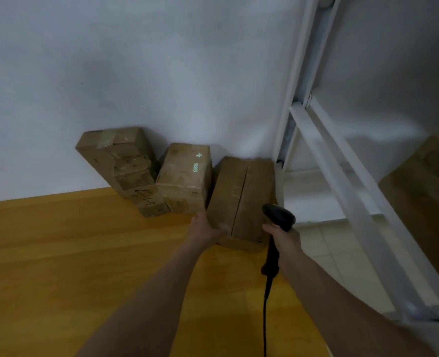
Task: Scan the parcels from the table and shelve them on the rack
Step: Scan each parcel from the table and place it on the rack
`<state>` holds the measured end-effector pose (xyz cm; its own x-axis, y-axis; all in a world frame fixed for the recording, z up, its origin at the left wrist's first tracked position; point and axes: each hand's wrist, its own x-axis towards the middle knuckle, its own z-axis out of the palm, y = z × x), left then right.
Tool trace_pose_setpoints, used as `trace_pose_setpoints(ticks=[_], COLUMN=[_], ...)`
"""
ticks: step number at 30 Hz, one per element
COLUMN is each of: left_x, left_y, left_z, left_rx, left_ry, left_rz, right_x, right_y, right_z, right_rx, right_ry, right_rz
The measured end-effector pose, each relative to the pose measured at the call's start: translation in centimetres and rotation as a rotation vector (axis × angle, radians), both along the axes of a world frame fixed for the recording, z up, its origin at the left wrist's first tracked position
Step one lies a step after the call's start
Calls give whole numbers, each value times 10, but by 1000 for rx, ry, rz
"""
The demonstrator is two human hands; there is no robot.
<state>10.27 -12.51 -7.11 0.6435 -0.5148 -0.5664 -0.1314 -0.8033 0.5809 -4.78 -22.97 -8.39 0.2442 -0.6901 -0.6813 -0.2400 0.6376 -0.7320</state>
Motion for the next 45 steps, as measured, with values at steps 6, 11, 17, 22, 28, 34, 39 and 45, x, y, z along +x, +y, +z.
trace_pose_setpoints(ticks=[6,11,17,22,28,34,39,45], left_x=[-3,-20,-26,-45,-69,-62,-25,2], left_y=[2,38,78,69,47,41,71,106], left_z=[-19,-24,-25,-22,-37,-38,-23,2], left_rx=[-40,118,267,350,472,456,325,248], left_ry=[16,-95,-144,-306,-237,-211,-92,472], left_rz=[-32,-105,-236,-304,-242,-240,-343,-355], right_x=[-5,-22,-38,-32,-21,-27,-34,-20], right_y=[9,40,76,76,79,75,65,75], right_z=[-8,-14,-15,-17,-22,-17,-8,6], right_rx=[-37,-4,90,76,73,68,90,100], right_ry=[57,144,120,192,185,148,94,-3], right_rz=[70,95,115,82,58,67,-50,-128])
